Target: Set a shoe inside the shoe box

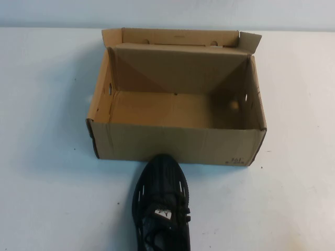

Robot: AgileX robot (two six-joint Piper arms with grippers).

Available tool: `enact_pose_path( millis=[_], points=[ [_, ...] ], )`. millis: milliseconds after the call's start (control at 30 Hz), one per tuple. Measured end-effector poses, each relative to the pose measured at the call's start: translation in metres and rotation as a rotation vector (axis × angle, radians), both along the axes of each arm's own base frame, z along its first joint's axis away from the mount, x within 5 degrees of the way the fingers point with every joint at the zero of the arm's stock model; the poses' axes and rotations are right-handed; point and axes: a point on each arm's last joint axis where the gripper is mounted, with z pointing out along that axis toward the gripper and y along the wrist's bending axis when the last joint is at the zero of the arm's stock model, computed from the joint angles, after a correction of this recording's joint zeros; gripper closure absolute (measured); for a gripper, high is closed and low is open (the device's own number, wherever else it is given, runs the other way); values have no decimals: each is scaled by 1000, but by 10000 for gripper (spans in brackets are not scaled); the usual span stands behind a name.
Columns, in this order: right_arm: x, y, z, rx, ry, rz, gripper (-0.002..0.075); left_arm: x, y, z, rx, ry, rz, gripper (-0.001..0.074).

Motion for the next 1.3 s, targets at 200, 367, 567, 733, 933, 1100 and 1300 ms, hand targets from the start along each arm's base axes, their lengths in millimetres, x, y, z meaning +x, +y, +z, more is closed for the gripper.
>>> enact_pose_path(
  millis=[200, 367, 567, 733, 933, 1100, 1300],
  points=[
    [0, 0, 0, 0, 0, 0, 742, 0, 0, 0, 0, 0, 0, 738],
    [0, 0, 0, 0, 0, 0, 742, 0, 0, 0, -1, -4, 0, 738],
    [0, 0, 0, 0, 0, 0, 742, 0, 0, 1, -2, -9, 0, 738],
    [0, 0, 1, 2, -15, -2, 742, 0, 0, 2, -4, -18, 0, 738],
    [2, 0, 6, 10, -68, -8, 742, 1, 0, 2, -5, -25, -1, 738],
    [2, -1, 7, 12, -83, -10, 742, 1, 0, 2, -5, -25, -1, 738],
    [2, -1, 10, 17, -115, -14, 742, 1, 0, 4, -9, -45, -1, 738]
  ],
)
